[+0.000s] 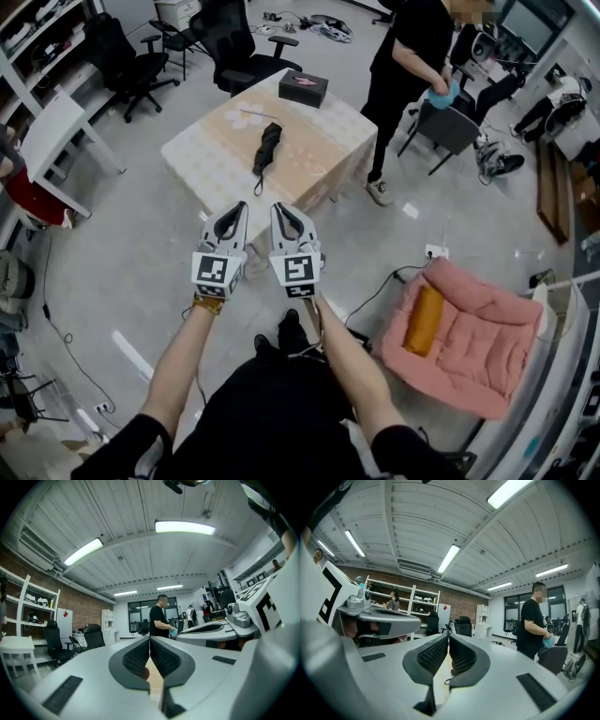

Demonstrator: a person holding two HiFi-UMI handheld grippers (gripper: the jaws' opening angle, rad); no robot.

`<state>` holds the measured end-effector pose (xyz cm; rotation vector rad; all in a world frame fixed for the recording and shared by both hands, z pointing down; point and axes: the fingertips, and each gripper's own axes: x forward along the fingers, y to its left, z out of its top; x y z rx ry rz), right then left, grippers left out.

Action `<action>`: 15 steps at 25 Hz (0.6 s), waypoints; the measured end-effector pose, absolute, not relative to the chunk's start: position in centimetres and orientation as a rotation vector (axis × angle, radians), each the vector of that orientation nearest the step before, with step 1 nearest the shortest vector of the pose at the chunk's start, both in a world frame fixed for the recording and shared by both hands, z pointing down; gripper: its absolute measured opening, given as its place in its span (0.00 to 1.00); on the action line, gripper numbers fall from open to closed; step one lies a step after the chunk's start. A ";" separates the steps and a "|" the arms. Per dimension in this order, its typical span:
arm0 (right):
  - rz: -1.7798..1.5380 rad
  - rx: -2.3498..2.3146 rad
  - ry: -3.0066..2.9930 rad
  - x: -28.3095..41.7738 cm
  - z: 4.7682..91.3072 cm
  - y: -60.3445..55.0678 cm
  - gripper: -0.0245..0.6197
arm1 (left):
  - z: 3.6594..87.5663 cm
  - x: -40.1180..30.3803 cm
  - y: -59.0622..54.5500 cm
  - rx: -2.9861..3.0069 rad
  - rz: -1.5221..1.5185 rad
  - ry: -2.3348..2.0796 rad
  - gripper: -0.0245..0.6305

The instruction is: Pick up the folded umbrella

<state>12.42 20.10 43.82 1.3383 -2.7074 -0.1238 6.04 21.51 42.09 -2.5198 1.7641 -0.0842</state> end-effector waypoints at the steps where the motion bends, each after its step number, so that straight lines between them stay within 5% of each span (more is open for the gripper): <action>1: -0.113 1.336 -2.709 12.4 44.1 19.5 0.06 | 42.3 6.2 21.0 -2.522 -0.086 1.764 0.06; 15: -0.043 1.260 -2.726 12.0 46.6 11.3 0.06 | 45.2 5.4 13.9 -2.495 -0.156 1.847 0.06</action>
